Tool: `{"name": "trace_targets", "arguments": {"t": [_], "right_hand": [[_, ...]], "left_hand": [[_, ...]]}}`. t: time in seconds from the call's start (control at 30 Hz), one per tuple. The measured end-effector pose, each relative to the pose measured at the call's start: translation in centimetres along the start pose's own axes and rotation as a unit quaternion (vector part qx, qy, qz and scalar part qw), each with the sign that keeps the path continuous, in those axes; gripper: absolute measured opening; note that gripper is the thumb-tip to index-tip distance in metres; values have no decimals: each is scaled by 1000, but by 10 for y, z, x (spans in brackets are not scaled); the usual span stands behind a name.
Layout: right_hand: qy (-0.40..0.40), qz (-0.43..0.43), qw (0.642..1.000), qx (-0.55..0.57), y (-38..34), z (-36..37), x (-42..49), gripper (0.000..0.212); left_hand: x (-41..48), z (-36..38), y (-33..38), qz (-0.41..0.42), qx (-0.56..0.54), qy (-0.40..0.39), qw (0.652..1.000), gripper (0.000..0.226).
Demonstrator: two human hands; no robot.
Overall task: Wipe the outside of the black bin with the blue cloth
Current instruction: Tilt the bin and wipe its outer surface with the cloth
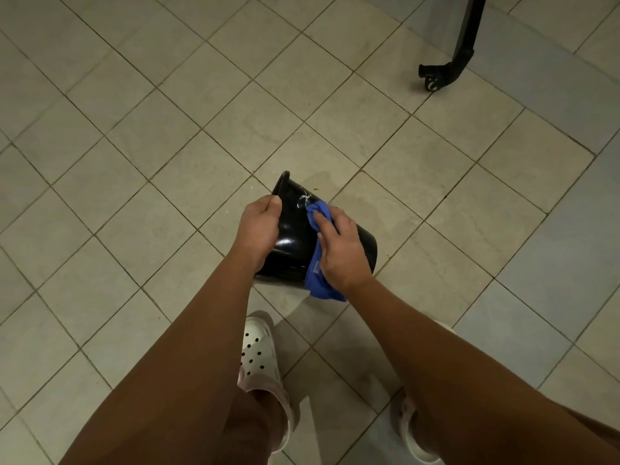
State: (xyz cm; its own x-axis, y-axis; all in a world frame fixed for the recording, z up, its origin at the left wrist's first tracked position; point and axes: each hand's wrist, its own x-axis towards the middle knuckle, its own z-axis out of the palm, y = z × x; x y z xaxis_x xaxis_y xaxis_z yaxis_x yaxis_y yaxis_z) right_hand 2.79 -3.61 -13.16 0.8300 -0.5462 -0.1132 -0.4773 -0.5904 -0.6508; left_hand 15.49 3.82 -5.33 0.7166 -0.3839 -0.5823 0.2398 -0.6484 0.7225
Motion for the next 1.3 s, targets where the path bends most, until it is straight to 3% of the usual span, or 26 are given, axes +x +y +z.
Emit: {"name": "trace_targets", "arguments": {"t": [0.13,0.27,0.43,0.63,0.9,1.03,1.23,1.3], "right_hand": [[-11,97,994,54,7,-10,6,43],[42,67,995,63,11,-8,0,35],[102,34,991,80,15,0,-7,22],[99,66,987,108,15,0,-12,34],[37,-93,995,-30,-2,15,-29,54],[22,-159,986,-40,-3,15,-19,60],[23,17,999,33,17,5,-25,49],[29,42,997,54,18,5,-30,46]], "left_hand": [[1,-2,3,-19,1,-22,1000,32],[6,-4,11,-76,-15,-57,995,27],[4,4,13,-98,-3,-47,994,54],[4,9,19,-86,-9,-40,995,41],[9,5,20,-74,-31,-16,997,27],[7,8,17,-59,-38,-10,997,30],[5,7,13,-53,-23,4,998,28],[5,5,13,-48,-24,0,999,30]]}}
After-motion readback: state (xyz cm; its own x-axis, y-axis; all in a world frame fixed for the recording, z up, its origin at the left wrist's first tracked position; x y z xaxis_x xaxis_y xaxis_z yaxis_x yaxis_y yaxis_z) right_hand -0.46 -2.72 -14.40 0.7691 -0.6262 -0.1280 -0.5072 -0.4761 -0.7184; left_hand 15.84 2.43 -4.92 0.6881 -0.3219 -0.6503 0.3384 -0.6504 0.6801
